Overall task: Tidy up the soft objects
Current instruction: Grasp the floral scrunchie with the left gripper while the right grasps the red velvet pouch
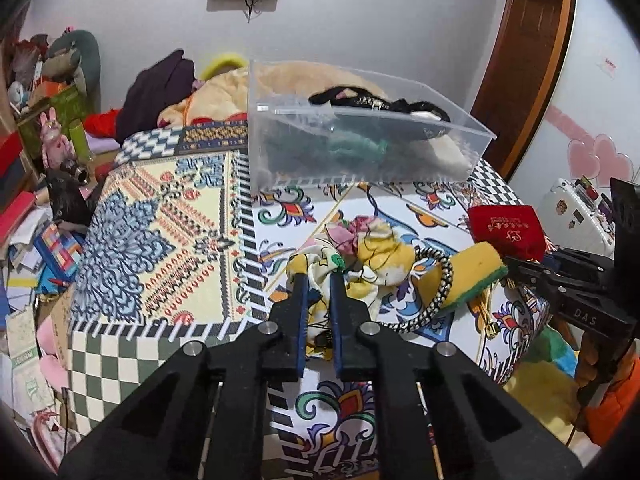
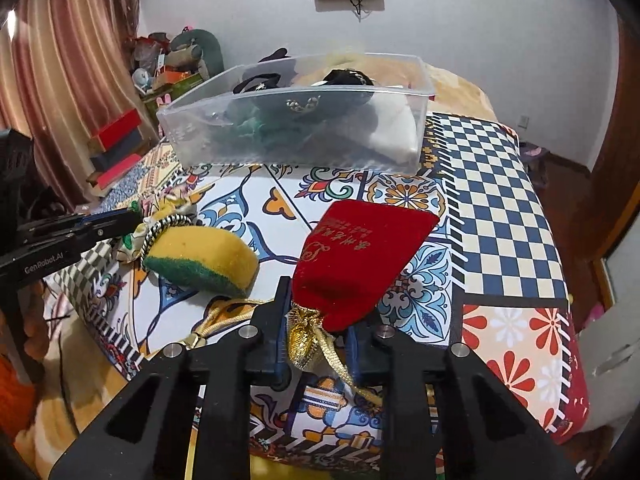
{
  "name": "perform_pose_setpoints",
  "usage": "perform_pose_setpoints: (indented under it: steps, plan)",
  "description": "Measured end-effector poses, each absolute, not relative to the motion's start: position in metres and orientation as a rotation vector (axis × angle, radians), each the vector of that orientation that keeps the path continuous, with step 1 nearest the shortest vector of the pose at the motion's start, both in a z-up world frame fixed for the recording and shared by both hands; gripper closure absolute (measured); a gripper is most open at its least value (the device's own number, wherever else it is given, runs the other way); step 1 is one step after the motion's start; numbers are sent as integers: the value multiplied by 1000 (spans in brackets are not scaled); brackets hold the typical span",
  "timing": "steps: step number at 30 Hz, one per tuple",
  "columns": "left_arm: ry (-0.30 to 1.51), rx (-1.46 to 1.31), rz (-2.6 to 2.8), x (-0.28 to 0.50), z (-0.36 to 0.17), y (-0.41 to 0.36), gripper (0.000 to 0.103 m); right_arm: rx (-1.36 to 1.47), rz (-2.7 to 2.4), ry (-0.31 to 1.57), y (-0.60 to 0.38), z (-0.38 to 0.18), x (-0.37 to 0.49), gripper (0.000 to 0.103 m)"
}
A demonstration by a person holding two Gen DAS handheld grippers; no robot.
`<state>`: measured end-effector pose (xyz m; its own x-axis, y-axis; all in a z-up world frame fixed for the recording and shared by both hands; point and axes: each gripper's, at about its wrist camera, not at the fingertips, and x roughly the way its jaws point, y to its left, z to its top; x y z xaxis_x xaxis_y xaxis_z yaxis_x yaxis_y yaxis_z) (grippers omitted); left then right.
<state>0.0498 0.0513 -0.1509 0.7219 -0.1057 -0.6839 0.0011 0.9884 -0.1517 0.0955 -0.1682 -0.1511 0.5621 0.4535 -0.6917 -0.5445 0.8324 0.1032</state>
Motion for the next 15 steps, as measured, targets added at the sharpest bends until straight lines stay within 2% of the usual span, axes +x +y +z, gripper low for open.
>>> perform_pose_setpoints:
  steps: [15]
  plan:
    - [590,-156,-61,48,-94,58,96,-78,554,629,-178,-96,91,84]
